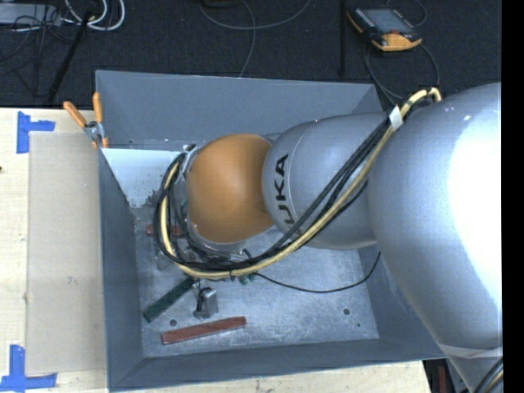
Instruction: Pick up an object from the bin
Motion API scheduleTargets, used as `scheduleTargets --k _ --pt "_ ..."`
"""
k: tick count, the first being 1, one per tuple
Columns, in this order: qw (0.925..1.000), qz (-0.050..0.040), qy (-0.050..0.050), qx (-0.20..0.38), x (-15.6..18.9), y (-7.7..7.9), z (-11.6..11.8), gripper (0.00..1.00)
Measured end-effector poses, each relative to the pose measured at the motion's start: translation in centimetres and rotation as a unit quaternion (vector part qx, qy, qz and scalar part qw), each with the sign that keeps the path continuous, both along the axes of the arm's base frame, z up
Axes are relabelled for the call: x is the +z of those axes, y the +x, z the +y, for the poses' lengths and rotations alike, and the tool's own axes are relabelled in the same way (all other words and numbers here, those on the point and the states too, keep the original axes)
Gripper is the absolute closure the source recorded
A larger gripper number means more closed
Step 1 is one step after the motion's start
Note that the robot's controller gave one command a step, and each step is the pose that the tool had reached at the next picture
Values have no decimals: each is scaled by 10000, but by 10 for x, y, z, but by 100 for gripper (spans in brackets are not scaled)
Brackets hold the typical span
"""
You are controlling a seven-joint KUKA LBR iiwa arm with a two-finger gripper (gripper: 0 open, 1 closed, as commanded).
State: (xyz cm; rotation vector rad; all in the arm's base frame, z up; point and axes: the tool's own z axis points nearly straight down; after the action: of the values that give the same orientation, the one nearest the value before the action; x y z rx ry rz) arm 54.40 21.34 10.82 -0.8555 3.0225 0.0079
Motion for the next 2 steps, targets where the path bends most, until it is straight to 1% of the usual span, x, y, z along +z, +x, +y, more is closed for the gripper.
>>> scheduleTargets --k 1,2 --pt "9973 -5 -20 730 -39 10 10 0" --pt "9974 -4 -20 718 -39 10 10 100"
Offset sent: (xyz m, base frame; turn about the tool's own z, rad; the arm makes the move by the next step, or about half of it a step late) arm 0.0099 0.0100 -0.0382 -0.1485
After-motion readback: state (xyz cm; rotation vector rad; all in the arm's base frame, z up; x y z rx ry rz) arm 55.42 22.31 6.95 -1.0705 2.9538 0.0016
